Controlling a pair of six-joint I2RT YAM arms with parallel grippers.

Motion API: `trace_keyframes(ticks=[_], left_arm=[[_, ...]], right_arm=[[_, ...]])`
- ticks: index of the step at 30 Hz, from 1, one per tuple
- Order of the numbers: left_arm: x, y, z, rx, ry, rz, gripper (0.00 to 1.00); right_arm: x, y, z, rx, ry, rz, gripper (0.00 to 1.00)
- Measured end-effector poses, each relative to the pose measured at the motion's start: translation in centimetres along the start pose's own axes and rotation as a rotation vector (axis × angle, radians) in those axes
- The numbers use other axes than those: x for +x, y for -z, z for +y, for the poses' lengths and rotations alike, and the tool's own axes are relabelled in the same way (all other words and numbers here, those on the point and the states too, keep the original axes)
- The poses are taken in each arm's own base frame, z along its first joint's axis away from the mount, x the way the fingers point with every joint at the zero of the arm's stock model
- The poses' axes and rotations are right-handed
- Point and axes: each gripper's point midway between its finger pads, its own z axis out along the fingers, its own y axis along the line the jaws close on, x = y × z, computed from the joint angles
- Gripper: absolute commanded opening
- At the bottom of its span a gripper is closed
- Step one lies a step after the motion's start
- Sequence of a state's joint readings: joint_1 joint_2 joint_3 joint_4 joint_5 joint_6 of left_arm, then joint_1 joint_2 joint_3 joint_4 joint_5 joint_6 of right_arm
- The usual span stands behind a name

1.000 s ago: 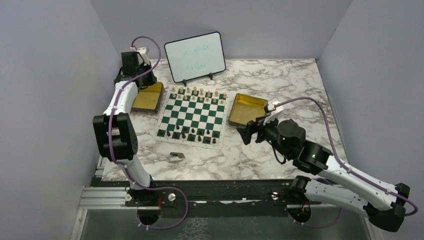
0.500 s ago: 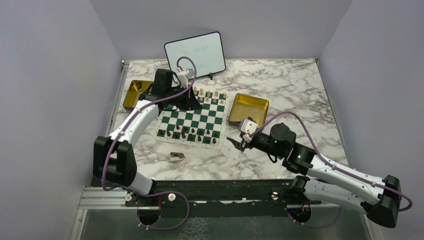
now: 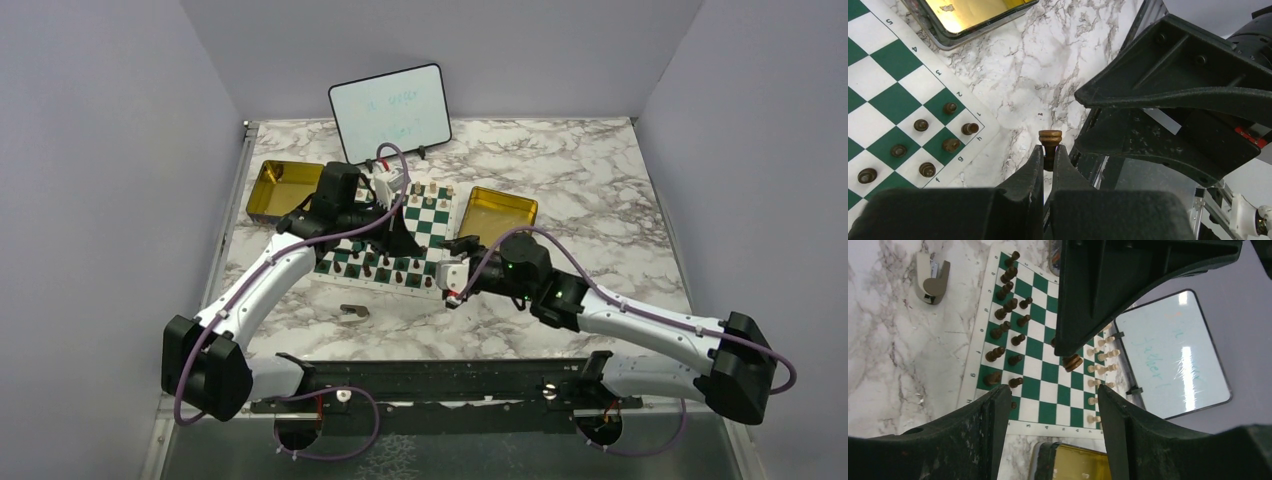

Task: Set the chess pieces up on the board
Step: Place the chess piece on the chessboard.

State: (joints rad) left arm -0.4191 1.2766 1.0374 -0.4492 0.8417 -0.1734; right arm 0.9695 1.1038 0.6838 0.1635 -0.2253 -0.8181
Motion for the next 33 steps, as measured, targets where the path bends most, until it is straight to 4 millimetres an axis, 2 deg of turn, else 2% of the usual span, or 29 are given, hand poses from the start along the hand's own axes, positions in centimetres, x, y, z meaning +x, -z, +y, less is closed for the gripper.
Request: trace_keyframes(ticks=[7, 12, 20, 24, 28, 33], left_arm=[[0.4, 0.0, -1.1, 0.024, -0.015, 0.012, 0.02], [0.7, -0.1, -1.4, 0.034, -0.012, 0.024, 0.02], [0.9, -0.1, -1.7, 0.049, -0.009, 0.033, 0.02], [1.0, -0.1, -1.9, 0.059, -0.006, 0.038, 0.02], [1.0, -0.1, -2.1, 0.07, -0.005, 0.04, 0.02], [1.1, -0.1, -2.2, 0.076, -0.003, 0.043, 0.08]], right_arm=[[-0.9, -1.4, -1.9, 0.008, 0.121, -0.003, 0.57], [-1.3, -1.7, -2.6, 0.005, 0.173, -0.005, 0.51], [-0.8, -2.1, -1.6, -0.06, 0.199, 0.013, 0.49], [-0.4, -2.3, -1.3, -0.076, 0.214, 0.023, 0.38], [0.0, -2.5, -1.0, -0.092, 0.231, 0.032, 0.31], [0.1, -2.5, -0.8, -0.1, 0.238, 0.03, 0.19]])
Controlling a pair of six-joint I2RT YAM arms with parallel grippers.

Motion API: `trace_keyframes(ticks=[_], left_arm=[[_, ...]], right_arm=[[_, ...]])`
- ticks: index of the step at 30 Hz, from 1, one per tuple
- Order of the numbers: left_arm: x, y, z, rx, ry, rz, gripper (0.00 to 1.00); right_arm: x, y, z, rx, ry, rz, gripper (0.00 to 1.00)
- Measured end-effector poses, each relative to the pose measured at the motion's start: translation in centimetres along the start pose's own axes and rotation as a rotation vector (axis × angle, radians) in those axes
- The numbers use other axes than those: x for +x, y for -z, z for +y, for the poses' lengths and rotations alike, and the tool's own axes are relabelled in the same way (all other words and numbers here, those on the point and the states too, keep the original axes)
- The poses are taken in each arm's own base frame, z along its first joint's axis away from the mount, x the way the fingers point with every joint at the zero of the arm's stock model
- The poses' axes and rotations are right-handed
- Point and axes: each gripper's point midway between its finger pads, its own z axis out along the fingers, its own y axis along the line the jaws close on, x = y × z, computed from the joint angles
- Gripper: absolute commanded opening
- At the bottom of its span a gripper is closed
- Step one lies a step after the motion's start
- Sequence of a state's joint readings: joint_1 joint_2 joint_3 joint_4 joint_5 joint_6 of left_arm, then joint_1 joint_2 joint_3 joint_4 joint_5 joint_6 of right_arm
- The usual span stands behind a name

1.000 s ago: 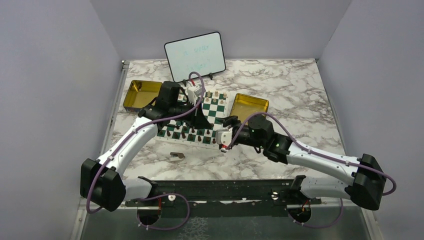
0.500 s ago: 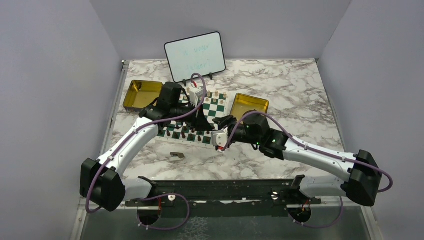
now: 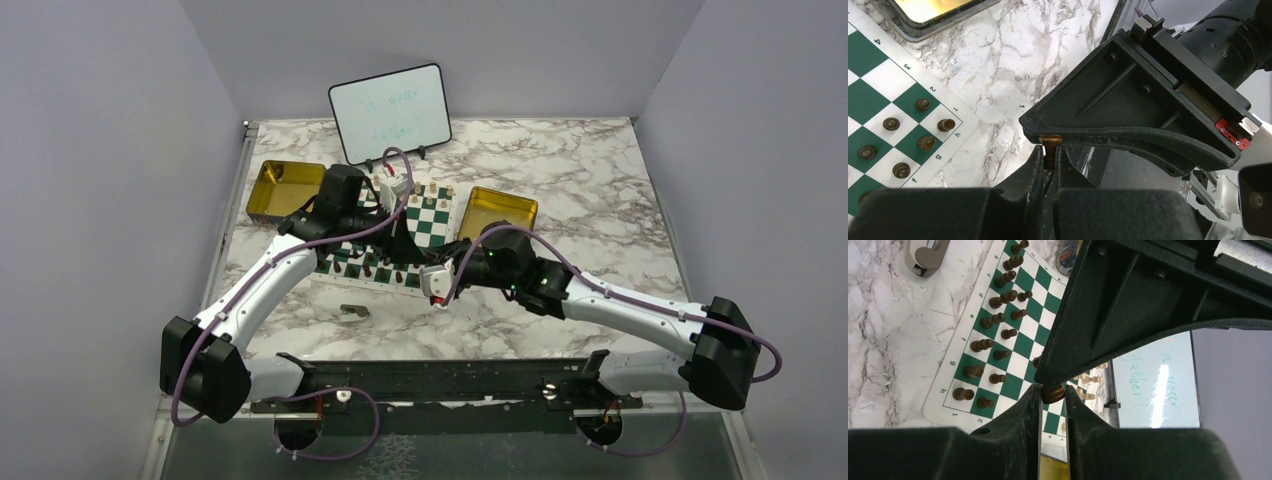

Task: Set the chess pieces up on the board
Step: Place the chess piece on the chessboard.

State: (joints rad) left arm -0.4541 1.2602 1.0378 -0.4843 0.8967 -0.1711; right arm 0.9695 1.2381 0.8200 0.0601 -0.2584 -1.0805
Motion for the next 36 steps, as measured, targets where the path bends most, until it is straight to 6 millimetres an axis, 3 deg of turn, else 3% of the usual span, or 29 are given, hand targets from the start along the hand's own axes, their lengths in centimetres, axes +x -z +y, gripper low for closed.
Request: trace_keyframes(ticks=[8, 17, 21, 28, 36], left_arm=[[-0.4, 0.3, -0.1, -0.024, 0.007, 0.002, 0.2], [-1.7, 0.7, 0.0, -0.062, -0.015, -0.027, 0.31], [-2.0, 1.0, 0.1, -0.088, -0.024, -0.044, 0.41], [-2.5, 1.8, 0.0, -0.134, -0.047, -0.08, 0.44], [-3.5, 1.9, 0.1, -0.161, -0.028, -0.122, 0.45]], right_arm=[[-0.3, 0.0, -0.3, 0.031, -0.081, -0.019, 0.09], [0.2, -0.1, 0.0, 0.123, -0.294, -0.033, 0.07], [0.4, 0.3, -0.6, 0.19, -0.36, -0.035, 0.06], [-0.2, 1.1, -3.0, 0.311, -0.438, -0.073, 0.06], [-0.4, 1.2, -3.5, 0.338, -0.484, -0.085, 0.06]])
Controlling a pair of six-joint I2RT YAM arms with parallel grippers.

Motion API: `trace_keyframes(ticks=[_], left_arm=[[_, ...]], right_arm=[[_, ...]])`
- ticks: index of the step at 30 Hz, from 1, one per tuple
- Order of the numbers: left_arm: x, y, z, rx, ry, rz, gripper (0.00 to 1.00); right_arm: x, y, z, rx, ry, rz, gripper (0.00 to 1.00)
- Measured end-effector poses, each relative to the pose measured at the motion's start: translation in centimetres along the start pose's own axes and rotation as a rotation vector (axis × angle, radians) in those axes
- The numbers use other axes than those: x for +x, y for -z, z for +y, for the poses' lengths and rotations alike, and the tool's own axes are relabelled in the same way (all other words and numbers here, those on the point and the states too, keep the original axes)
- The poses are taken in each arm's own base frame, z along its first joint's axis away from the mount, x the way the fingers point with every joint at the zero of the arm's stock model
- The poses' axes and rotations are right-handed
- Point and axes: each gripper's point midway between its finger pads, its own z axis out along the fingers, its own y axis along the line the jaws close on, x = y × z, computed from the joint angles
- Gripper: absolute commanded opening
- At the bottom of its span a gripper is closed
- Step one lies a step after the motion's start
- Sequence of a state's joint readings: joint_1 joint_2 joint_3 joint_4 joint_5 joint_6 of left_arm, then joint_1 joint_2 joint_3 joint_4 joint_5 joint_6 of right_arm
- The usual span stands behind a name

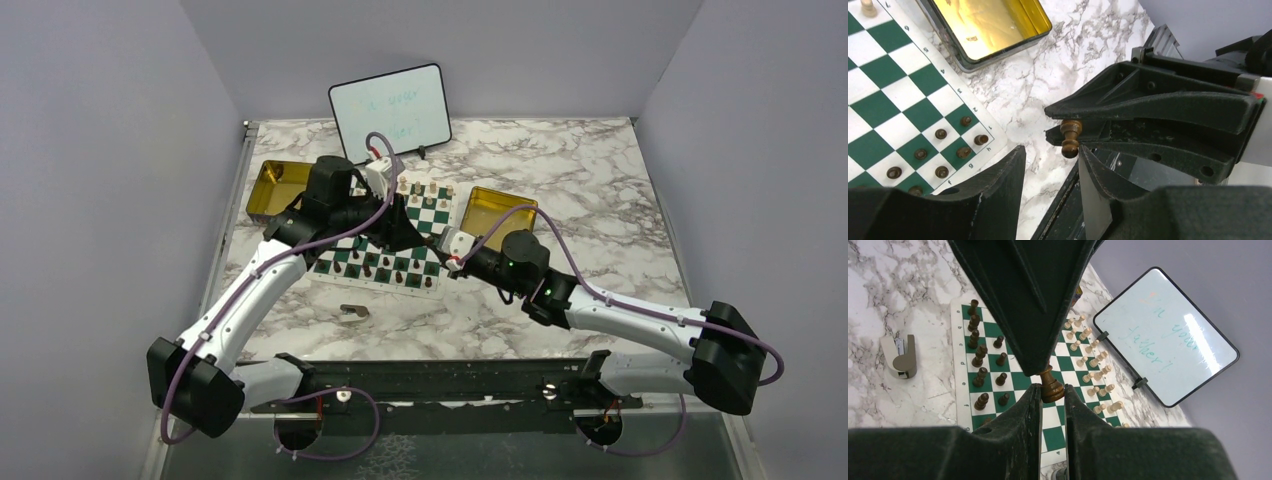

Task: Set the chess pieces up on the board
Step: Place the chess piece on the chessboard.

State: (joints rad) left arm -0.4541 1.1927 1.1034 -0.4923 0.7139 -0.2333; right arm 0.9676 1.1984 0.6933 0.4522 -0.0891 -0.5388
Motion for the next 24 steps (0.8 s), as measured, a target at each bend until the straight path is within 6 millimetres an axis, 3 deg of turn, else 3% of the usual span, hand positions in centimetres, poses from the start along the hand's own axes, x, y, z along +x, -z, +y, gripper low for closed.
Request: trace_keyframes(ticks=[9, 19, 24], left_arm=[[-2.6, 0.4, -1.3, 0.032, 0.001, -0.128, 0.38], [-2.7, 0.2, -1.3, 0.037, 0.024, -0.139, 0.42], [-2.6, 0.1, -1.2, 0.037, 0.027, -0.136, 0.33]], right_arm=[[-0.2, 0.0, -0.2, 0.014, -0.024, -0.009, 0.06], [-0.6, 0.0, -1.0, 0.059, -0.05, -0.022, 0.06], [-0.6, 0.0, -1.0, 0.065, -0.061, -0.024, 0.07]])
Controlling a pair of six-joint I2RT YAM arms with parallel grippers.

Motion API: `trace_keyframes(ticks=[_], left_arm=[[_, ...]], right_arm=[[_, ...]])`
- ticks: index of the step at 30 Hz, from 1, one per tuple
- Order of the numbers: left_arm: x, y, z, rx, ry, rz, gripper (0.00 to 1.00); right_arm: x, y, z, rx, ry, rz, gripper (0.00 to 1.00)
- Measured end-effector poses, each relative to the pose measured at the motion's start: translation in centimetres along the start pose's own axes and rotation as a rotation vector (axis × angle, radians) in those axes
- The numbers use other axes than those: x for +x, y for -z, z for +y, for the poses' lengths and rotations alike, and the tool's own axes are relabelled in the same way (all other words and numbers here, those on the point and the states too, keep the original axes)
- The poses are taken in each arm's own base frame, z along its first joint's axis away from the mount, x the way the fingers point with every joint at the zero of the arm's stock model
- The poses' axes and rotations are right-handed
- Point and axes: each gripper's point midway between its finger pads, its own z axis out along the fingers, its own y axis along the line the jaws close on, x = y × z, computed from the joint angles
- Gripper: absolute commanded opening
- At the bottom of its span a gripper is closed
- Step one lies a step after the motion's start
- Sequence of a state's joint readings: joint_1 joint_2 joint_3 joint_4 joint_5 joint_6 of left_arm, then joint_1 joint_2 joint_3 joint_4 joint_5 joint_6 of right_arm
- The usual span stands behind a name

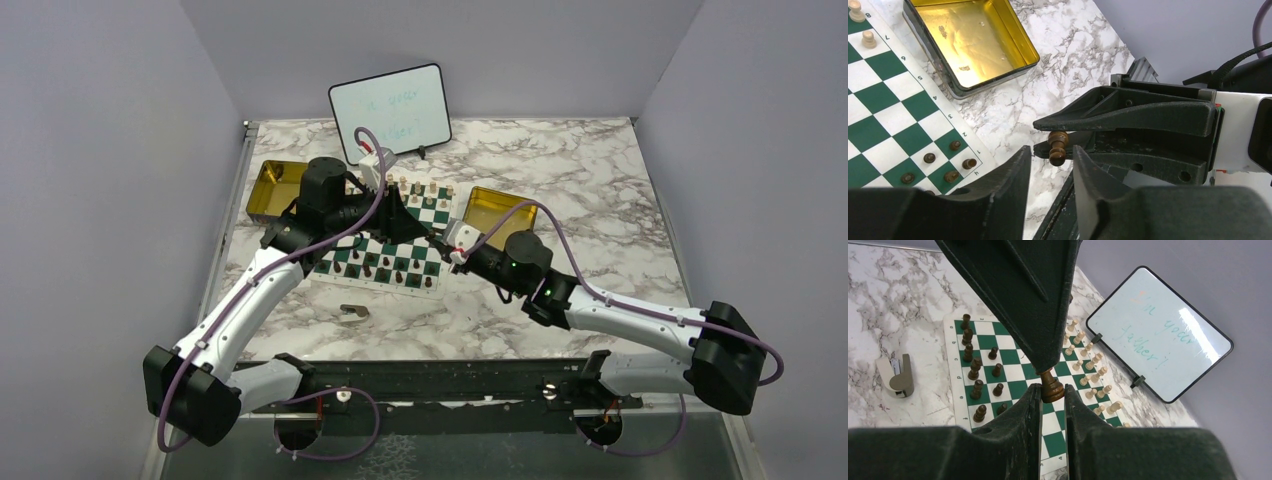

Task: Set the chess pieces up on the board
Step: Place the chess piece on the chessboard.

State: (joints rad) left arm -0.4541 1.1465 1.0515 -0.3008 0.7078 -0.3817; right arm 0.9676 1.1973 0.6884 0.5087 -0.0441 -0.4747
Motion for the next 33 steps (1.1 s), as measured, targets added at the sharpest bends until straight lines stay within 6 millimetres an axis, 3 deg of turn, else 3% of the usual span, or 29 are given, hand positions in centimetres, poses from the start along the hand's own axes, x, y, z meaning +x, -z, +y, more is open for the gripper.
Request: trace_keyframes(ticks=[6, 10, 13, 20, 25, 27, 31, 32, 33], left_arm=[[0.0, -0.1, 0.0, 0.001, 0.003, 0.003, 0.24], [0.1, -0.1, 0.0, 0.006, 0.009, 0.006, 0.31], [0.2, -0.2, 0.0, 0.01, 0.019, 0.012, 0.31], [0.4, -0.4, 0.0, 0.02, 0.035, 0.024, 0.05], [0.4, -0.5, 0.0, 0.02, 0.038, 0.024, 0.03], [0.4, -0.5, 0.1, 0.018, 0.039, 0.024, 0.03], [0.5, -0.5, 1.0, -0.036, 0.044, 0.034, 0.03], [0.5, -0.5, 1.5, -0.061, 0.042, 0.039, 0.03], [0.5, -0.6, 1.9, -0.079, 0.038, 0.043, 0.03]], right_arm=[[0.2, -0.1, 0.1, -0.001, -0.014, 0.005, 0.07], [0.2, -0.1, 0.1, 0.0, -0.022, 0.006, 0.07], [0.2, -0.1, 0.2, 0.001, -0.03, 0.007, 0.07], [0.5, -0.2, 0.3, 0.0, -0.038, 0.015, 0.1], [0.6, -0.2, 0.3, 0.007, -0.063, 0.018, 0.33], [0.6, -0.2, 0.4, 0.007, -0.079, 0.018, 0.49], [0.4, 0.3, 0.4, 0.013, -0.11, 0.01, 0.62], [0.3, 0.6, 0.3, 0.015, -0.114, 0.006, 0.86], [0.2, 1.1, 0.3, 0.016, -0.119, 0.001, 0.98]])
